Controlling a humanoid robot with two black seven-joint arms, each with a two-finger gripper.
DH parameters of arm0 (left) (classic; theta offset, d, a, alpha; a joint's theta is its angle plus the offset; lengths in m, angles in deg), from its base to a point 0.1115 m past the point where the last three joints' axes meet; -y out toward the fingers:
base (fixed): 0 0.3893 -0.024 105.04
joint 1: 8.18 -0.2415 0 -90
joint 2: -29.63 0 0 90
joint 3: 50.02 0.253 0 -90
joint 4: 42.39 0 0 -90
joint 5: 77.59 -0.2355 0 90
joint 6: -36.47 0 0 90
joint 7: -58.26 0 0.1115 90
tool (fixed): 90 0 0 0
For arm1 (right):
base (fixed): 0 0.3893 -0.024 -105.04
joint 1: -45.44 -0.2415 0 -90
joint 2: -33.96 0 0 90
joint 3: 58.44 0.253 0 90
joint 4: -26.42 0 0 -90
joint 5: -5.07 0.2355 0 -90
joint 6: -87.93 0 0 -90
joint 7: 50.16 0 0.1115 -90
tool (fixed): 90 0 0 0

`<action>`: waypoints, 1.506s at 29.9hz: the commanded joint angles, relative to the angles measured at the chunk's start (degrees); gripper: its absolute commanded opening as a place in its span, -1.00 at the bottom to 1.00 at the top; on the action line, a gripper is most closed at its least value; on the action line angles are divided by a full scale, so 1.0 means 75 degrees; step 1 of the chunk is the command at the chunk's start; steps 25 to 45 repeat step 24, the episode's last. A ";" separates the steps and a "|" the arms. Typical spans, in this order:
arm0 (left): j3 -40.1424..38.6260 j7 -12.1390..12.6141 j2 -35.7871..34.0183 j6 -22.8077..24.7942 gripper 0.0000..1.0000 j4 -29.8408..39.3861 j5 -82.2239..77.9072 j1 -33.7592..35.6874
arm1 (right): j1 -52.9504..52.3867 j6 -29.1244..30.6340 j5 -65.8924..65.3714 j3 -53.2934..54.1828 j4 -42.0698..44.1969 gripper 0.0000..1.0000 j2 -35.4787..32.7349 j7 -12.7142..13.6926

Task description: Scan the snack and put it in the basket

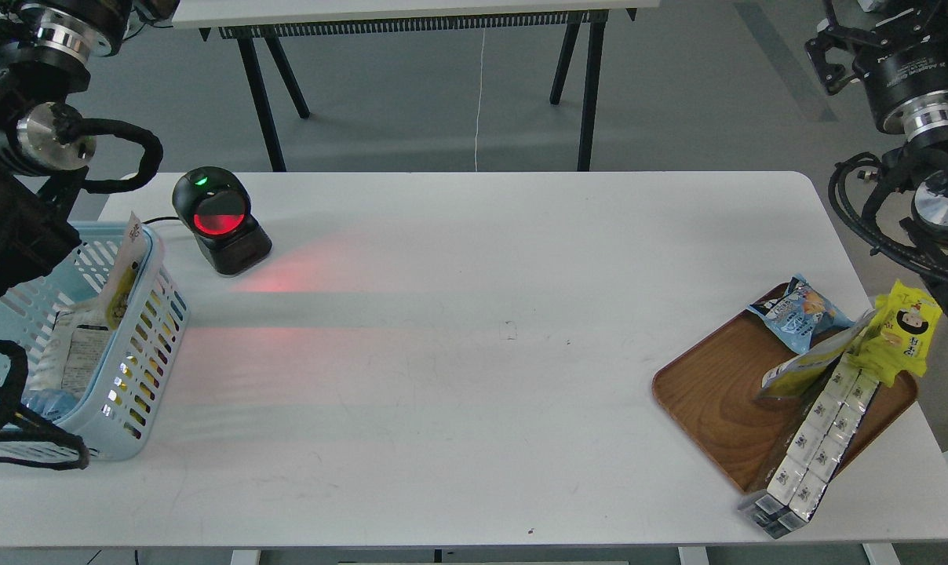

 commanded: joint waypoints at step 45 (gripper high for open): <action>-0.0839 0.0616 0.1153 0.0415 1.00 0.0033 0.1656 -0.1313 | 0.0214 0.0000 0.0002 0.0492 0.0680 0.98 0.0795 0.0024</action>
